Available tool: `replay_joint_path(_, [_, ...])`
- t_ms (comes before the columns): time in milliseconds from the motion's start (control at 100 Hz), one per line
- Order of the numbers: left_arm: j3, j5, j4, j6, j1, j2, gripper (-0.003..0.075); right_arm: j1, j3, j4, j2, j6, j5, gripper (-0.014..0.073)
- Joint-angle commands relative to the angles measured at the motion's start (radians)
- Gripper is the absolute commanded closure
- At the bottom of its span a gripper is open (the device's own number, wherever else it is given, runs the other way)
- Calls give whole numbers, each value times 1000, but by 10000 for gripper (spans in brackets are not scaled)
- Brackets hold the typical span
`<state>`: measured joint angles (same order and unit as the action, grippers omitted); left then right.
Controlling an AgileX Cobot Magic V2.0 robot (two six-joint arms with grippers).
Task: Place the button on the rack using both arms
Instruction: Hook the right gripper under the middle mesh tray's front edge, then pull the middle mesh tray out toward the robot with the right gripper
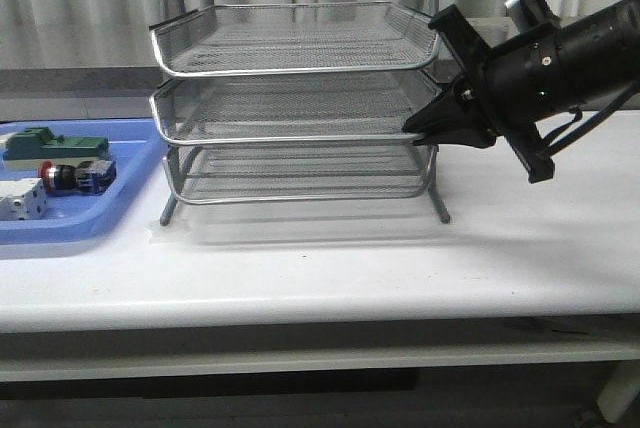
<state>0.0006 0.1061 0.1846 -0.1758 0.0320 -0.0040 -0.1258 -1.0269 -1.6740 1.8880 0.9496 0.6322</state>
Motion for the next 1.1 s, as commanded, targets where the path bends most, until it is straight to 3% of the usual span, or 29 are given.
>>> replay_joint_path(0, [47, -79, -8, -10, -1, -34, 741, -1, 22, -3, -59, 10, 84, 581])
replay_joint_path(530, [47, -79, -8, -10, -1, -34, 741, -1, 315, -3, -270, 67, 49, 581])
replay_joint_path(900, [47, -79, -8, -10, -1, -34, 741, -1, 372, -4, -321, 79, 56, 573])
replay_joint_path(990, [47, -79, -8, -10, -1, -34, 741, -1, 372, -4, -321, 79, 56, 538])
replay_joint_path(1090, [47, -79, -8, -10, -1, -34, 741, -1, 372, -4, -321, 79, 63, 414])
